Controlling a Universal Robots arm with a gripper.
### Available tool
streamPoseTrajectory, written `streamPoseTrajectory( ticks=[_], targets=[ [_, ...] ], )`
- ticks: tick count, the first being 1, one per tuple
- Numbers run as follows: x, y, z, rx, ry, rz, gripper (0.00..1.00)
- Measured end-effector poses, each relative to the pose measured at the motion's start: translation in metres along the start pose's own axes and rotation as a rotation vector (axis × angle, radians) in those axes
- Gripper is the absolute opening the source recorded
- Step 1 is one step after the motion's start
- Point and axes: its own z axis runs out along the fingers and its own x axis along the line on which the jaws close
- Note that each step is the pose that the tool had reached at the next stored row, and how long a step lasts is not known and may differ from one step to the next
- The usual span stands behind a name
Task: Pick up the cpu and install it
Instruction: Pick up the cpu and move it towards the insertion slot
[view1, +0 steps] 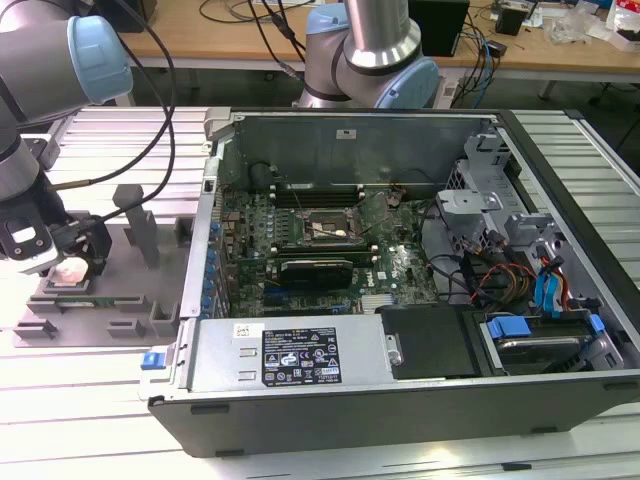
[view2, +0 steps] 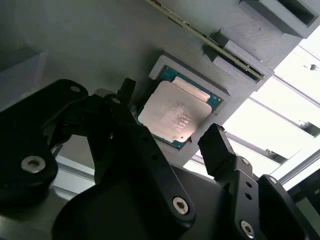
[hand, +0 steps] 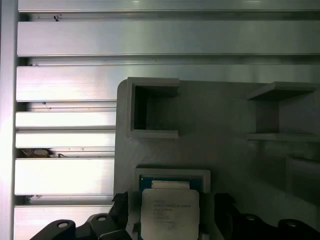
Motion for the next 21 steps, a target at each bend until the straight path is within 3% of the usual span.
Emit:
streamPoseTrajectory(
  ticks=[2, 3, 11, 13, 21],
  targets=[
    [0.0000, 0.0000, 0.0000, 0.0000, 0.0000, 0.000, 0.76],
    [0.0000, 0.0001, 0.0000, 0.0000, 0.0000, 0.000, 0.69],
    [0.0018, 0.0001, -0.0016, 0.0006, -0.0009, 0.000, 0.69],
    [0.0019, 0.0001, -0.0016, 0.0006, -0.0010, 0.000, 0.60],
    [0.0019, 0.0003, -0.0045, 0.0005, -0.0010, 0.000, 0.60]
  ],
)
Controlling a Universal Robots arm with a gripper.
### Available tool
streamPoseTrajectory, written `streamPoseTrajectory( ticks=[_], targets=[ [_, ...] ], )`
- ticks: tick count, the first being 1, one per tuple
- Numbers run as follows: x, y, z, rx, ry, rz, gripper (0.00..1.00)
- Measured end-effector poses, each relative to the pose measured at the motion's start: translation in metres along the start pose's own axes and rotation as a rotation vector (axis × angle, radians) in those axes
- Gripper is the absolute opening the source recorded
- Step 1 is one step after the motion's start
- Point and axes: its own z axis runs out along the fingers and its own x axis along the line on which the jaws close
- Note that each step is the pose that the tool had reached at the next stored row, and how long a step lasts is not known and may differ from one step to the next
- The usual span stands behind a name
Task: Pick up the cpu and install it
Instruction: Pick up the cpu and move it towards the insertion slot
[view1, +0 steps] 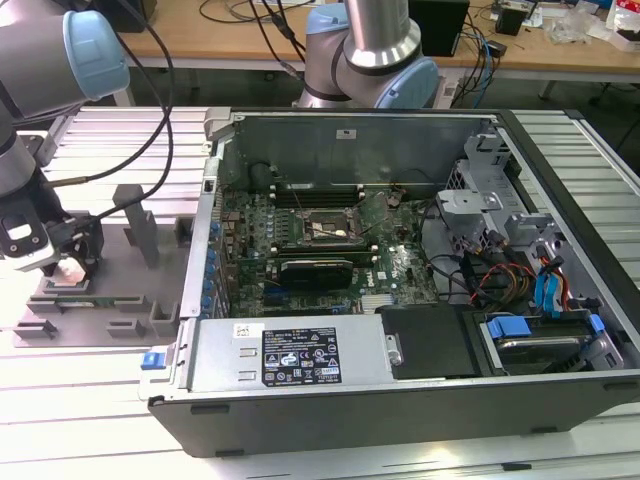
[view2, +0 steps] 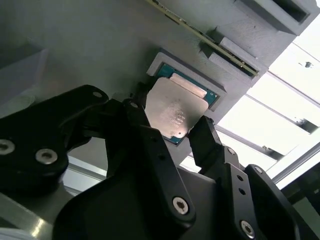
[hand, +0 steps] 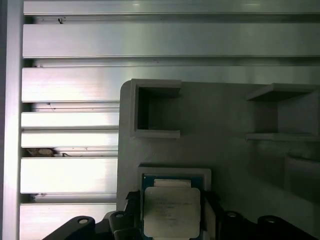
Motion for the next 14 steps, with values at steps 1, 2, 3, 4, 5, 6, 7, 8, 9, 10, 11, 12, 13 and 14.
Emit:
streamPoseTrajectory(
  ticks=[1, 2, 3, 4, 5, 6, 7, 8, 9, 10, 11, 12, 13, 14],
  targets=[
    [0.0000, 0.0000, -0.0002, 0.0001, 0.0001, 0.000, 0.55],
    [0.0000, 0.0000, -0.0003, 0.0001, 0.0001, 0.000, 0.55],
    [0.0000, 0.0000, -0.0003, 0.0001, 0.0001, 0.000, 0.55],
    [0.0000, 0.0000, -0.0004, 0.0000, 0.0000, 0.000, 0.55],
    [0.0000, 0.0000, -0.0004, 0.0001, 0.0000, 0.000, 0.55],
    [0.0000, 0.0000, -0.0006, 0.0000, 0.0000, 0.000, 0.55],
    [0.0000, 0.0001, -0.0039, 0.0002, 0.0003, 0.000, 0.55],
    [0.0000, 0.0003, -0.0068, 0.0001, 0.0002, 0.000, 0.55],
    [0.0000, 0.0005, -0.0109, 0.0001, 0.0001, 0.000, 0.55],
    [-0.0001, 0.0006, -0.0130, 0.0000, 0.0000, 0.000, 0.55],
    [-0.0001, 0.0007, -0.0167, 0.0001, 0.0001, 0.000, 0.55],
    [-0.0001, 0.0010, -0.0231, 0.0000, 0.0000, 0.000, 0.55],
    [-0.0001, 0.0017, -0.0382, 0.0001, 0.0001, 0.000, 0.55],
    [-0.0002, 0.0021, -0.0477, 0.0000, 0.0001, 0.000, 0.55]
  ],
)
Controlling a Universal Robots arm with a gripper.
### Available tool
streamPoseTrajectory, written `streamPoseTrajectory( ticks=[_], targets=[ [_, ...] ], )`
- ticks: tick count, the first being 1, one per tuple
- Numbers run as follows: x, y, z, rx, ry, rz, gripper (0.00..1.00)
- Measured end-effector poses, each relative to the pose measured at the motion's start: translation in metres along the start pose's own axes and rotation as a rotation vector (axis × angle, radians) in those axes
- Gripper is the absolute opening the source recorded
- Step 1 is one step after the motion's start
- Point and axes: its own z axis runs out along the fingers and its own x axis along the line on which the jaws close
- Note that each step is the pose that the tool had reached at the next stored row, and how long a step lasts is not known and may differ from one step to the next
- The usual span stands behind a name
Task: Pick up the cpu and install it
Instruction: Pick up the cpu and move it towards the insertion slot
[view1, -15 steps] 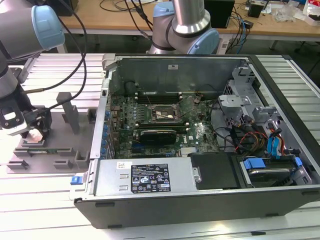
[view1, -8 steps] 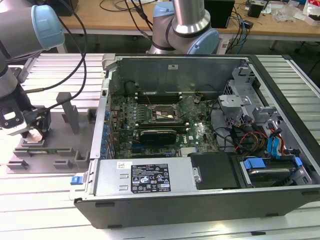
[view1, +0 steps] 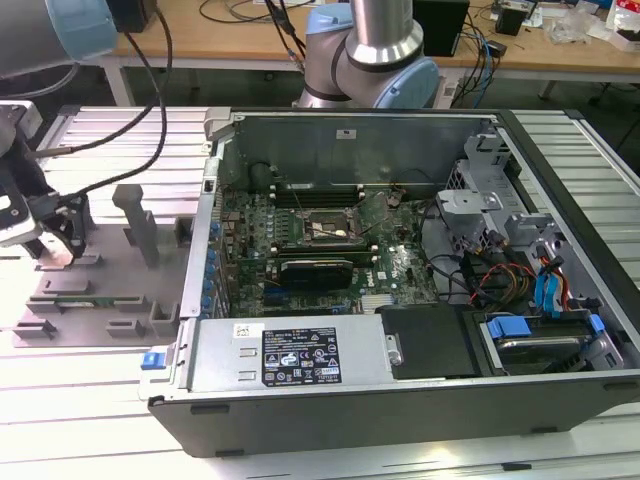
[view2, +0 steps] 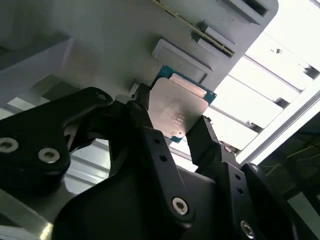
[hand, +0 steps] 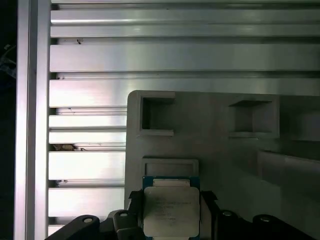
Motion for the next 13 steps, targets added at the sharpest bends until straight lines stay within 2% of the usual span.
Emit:
streamPoseTrajectory(
  ticks=[1, 4, 7, 11, 13],
  targets=[
    [0.0000, 0.0003, -0.0079, 0.0000, 0.0000, 0.000, 0.55],
    [-0.0001, 0.0009, -0.0218, 0.0000, 0.0000, 0.000, 0.55],
    [-0.0001, 0.0012, -0.0287, 0.0000, 0.0000, 0.000, 0.55],
    [-0.0002, 0.0018, -0.0419, 0.0001, 0.0000, 0.000, 0.55],
    [-0.0002, 0.0020, -0.0459, 0.0000, 0.0000, 0.000, 0.55]
  ],
)
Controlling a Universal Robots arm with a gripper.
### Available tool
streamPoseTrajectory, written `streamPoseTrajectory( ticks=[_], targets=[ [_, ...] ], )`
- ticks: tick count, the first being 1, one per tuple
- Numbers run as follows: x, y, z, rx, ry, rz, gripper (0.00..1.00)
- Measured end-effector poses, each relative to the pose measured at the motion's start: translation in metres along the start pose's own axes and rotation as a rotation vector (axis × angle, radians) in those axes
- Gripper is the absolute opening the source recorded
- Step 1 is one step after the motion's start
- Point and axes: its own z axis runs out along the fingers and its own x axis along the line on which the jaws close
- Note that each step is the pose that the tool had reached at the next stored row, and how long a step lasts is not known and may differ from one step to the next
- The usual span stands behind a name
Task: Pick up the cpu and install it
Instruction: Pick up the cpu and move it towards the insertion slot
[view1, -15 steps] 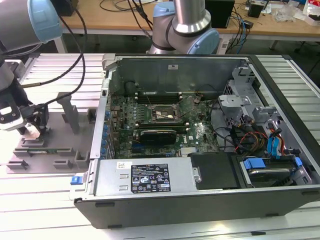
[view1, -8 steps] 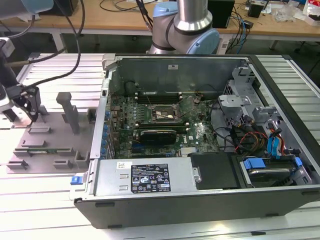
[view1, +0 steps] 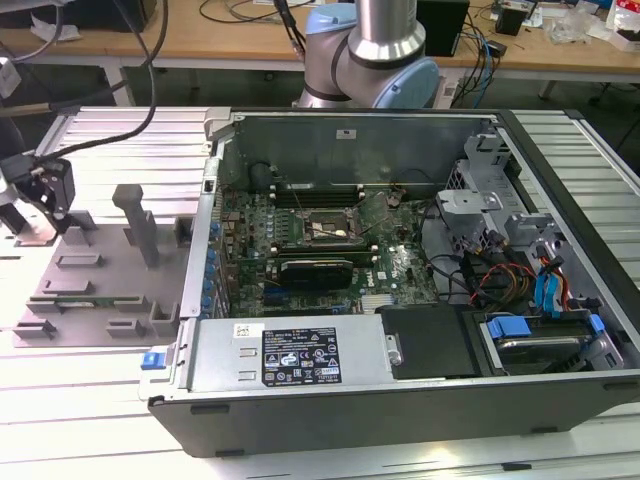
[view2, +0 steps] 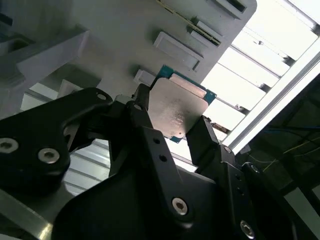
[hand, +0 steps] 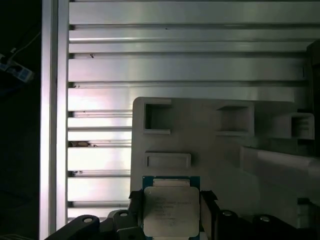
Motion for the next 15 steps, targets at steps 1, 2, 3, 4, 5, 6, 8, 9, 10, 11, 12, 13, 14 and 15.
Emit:
streamPoseTrajectory(
  ticks=[1, 2, 3, 4, 5, 6, 8, 9, 10, 11, 12, 13, 14, 15],
  targets=[
    [0.0000, 0.0001, -0.0026, 0.0000, 0.0000, 0.000, 0.55],
    [0.0000, 0.0002, -0.0043, 0.0001, 0.0000, 0.000, 0.55],
    [0.0000, 0.0003, -0.0066, 0.0000, 0.0000, 0.000, 0.55],
    [0.0000, 0.0004, -0.0084, 0.0000, -0.0001, 0.000, 0.55],
    [0.0000, 0.0004, -0.0103, 0.0001, 0.0000, 0.000, 0.55],
    [-0.0001, 0.0005, -0.0122, 0.0000, 0.0000, 0.000, 0.55],
    [-0.0001, 0.0008, -0.0174, 0.0001, 0.0000, 0.000, 0.55],
    [-0.0001, 0.0009, -0.0197, 0.0001, 0.0000, 0.000, 0.55],
    [-0.0001, 0.0011, -0.0241, 0.0000, 0.0000, 0.000, 0.55],
    [-0.0001, 0.0012, -0.0267, 0.0001, 0.0000, 0.000, 0.55],
    [-0.0002, 0.0013, -0.0287, 0.0000, 0.0000, 0.000, 0.55],
    [-0.0002, 0.0016, -0.0335, 0.0000, 0.0000, 0.000, 0.55],
    [-0.0002, 0.0018, -0.0368, 0.0001, 0.0000, 0.000, 0.55],
    [-0.0002, 0.0019, -0.0395, 0.0001, 0.0001, 0.000, 0.55]
  ],
)
